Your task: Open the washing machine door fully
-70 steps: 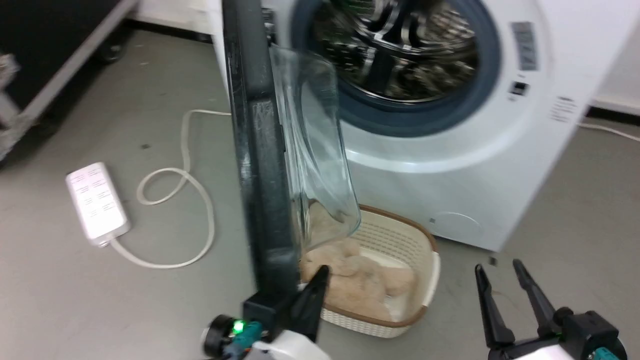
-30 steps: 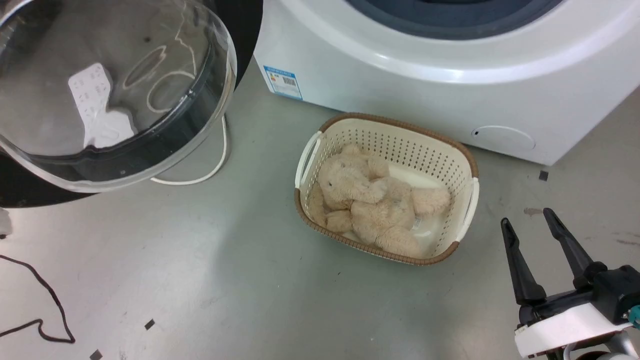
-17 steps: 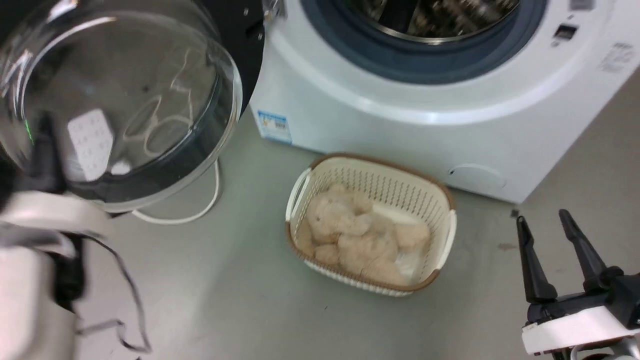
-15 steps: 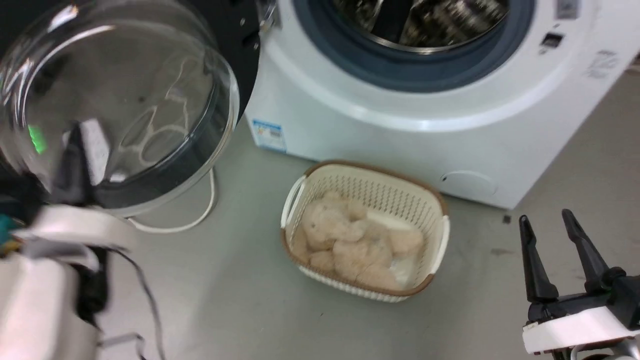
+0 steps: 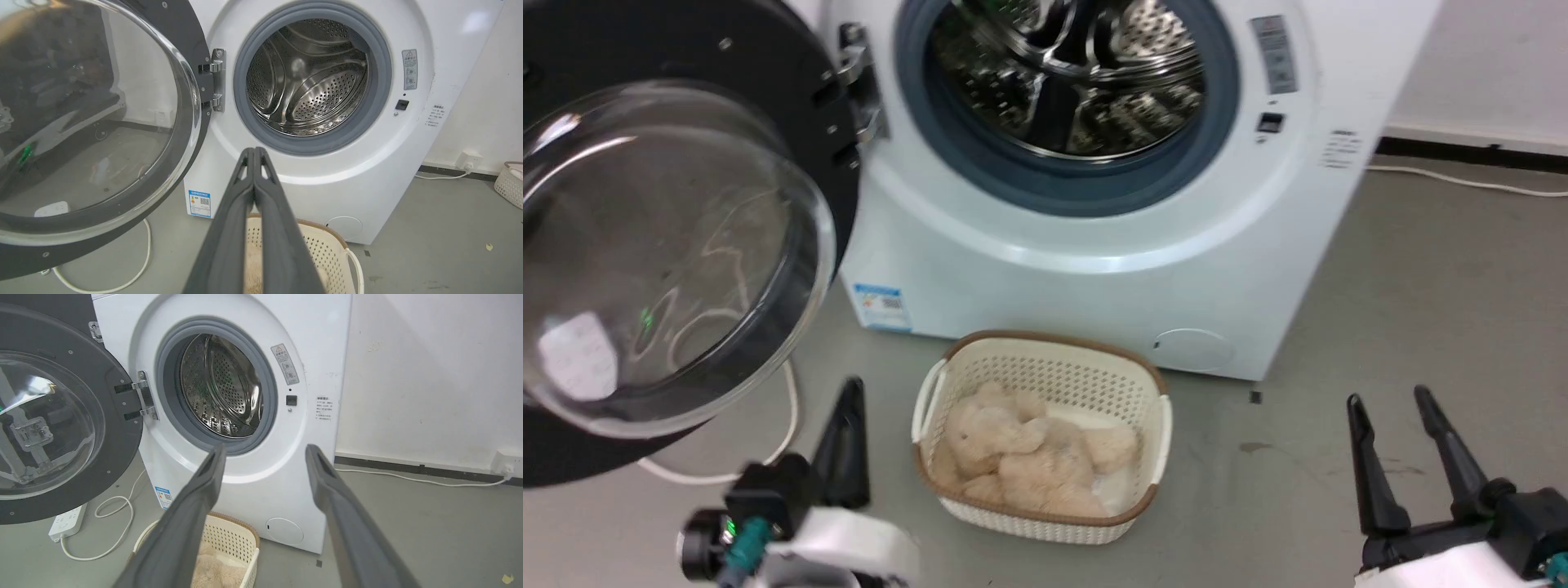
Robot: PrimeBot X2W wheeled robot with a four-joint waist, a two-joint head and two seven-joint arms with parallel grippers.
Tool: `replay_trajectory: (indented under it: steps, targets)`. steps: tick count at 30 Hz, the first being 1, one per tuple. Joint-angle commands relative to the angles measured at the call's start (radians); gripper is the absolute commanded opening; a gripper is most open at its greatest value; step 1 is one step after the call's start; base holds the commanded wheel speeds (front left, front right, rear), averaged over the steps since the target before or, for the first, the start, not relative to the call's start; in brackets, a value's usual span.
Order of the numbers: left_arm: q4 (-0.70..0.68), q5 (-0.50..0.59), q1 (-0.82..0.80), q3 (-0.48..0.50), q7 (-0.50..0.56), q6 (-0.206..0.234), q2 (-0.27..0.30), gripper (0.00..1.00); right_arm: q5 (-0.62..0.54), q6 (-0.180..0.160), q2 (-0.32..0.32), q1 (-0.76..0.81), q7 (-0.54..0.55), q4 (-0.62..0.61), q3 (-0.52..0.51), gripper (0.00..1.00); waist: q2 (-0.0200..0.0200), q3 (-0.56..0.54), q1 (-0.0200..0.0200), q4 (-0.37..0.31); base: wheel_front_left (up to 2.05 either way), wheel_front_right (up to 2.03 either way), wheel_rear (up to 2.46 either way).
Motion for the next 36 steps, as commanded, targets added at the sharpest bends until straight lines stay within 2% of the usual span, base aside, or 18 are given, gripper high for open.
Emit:
replay_trajectory:
  steps: [1,2,3,7,22,33,34,36]
  targets:
    - [0.0,0.013,0.025,-0.011,-0.005,0.008,-0.006,0.29,-0.008,-0.001,0.005,0.018,-0.007,0.006,0.001,1.0,0.0,-0.023,0.0002,-0.03,0.0,0.0,0.0]
    - [0.003,0.021,0.038,-0.02,-0.005,0.012,-0.009,0.5,-0.009,-0.001,0.007,0.026,-0.008,0.009,0.002,1.0,0.0,-0.029,0.0002,-0.036,0.0,0.0,0.0]
    - [0.006,0.029,0.049,-0.029,-0.006,0.016,-0.011,1.0,-0.009,-0.001,0.009,0.036,-0.009,0.01,0.002,1.0,0.0,-0.032,0.0002,-0.041,0.0,0.0,0.0]
    - [0.017,0.056,0.083,-0.057,-0.006,0.034,-0.016,1.0,-0.011,-0.001,0.015,0.067,-0.013,0.016,-0.001,1.0,0.0,-0.037,0.0002,-0.054,0.0,0.0,0.0]
    - [0.06,0.074,0.103,-0.106,0.005,0.045,-0.026,1.0,-0.012,-0.001,0.021,0.085,-0.011,0.041,0.002,1.0,0.0,-0.036,0.0002,-0.054,0.0,0.0,0.0]
    - [0.05,0.063,0.093,-0.109,0.004,0.033,-0.017,1.0,-0.003,-0.001,0.022,0.086,-0.004,0.059,0.01,1.0,0.0,-0.038,0.0002,-0.049,0.0,0.0,0.0]
    - [0.052,0.063,0.102,-0.106,0.005,0.034,-0.017,0.0,-0.004,0.0,0.017,0.074,-0.006,0.056,0.01,0.0,0.0,-0.038,0.0002,-0.049,0.0,0.0,0.0]
    - [0.053,0.061,0.102,-0.105,0.005,0.033,-0.018,0.0,-0.004,0.0,0.017,0.074,-0.005,0.056,0.009,0.0,0.0,-0.038,0.0002,-0.049,0.0,0.0,0.0]
